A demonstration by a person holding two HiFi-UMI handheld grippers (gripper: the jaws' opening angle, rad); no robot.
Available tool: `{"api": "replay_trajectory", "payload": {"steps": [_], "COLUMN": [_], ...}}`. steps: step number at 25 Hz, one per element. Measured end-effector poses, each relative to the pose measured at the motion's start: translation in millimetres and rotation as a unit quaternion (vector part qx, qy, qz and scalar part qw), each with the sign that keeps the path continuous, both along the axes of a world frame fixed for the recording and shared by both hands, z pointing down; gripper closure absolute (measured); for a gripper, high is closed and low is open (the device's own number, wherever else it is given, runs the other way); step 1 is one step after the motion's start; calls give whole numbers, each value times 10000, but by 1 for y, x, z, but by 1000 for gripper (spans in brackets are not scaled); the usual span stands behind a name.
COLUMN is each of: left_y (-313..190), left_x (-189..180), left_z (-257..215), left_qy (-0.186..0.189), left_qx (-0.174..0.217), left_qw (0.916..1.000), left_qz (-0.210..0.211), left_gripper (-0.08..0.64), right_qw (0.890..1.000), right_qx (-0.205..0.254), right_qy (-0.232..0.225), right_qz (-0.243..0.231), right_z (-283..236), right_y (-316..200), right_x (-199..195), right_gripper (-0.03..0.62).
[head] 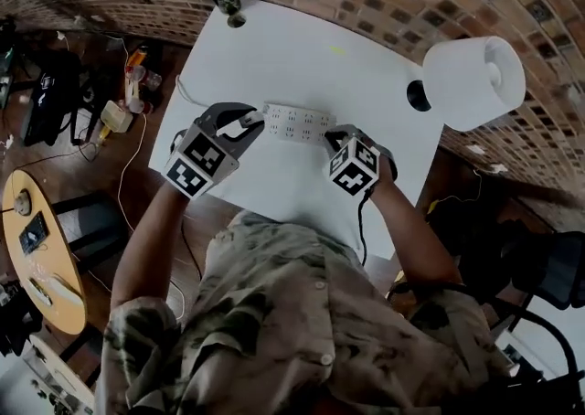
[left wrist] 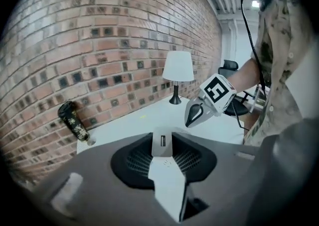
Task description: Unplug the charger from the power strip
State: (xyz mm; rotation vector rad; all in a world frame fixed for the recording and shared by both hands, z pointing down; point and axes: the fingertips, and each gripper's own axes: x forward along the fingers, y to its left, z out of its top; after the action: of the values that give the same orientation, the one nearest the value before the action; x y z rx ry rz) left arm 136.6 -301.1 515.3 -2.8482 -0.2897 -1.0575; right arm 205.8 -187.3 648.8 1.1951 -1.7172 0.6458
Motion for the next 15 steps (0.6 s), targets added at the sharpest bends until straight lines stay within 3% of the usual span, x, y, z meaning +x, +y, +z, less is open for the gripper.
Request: {"api": "replay_trajectory", "payload": {"steps": [3, 7, 15], "left_y": [20, 53, 149], "left_x": [-35, -91, -172], "left_z": [-19, -44, -62], "left_qy": [110, 242, 512], "left_qx": [24, 36, -166], "left_qw": [9972, 9847, 9683], "left_qz": [-740, -1724, -2439], "left_gripper": [451, 449, 449], "right_qw": [9964, 9888, 9728], "right_qx": [717, 1279, 1824], "right_qy": [-394, -756, -1404], "right_qz": [245, -130, -258], "right_z": [-37, -65, -113], "right_y": [25, 55, 114], "right_x": [-2, -25, -89], "right_gripper": [586, 585, 584]}}
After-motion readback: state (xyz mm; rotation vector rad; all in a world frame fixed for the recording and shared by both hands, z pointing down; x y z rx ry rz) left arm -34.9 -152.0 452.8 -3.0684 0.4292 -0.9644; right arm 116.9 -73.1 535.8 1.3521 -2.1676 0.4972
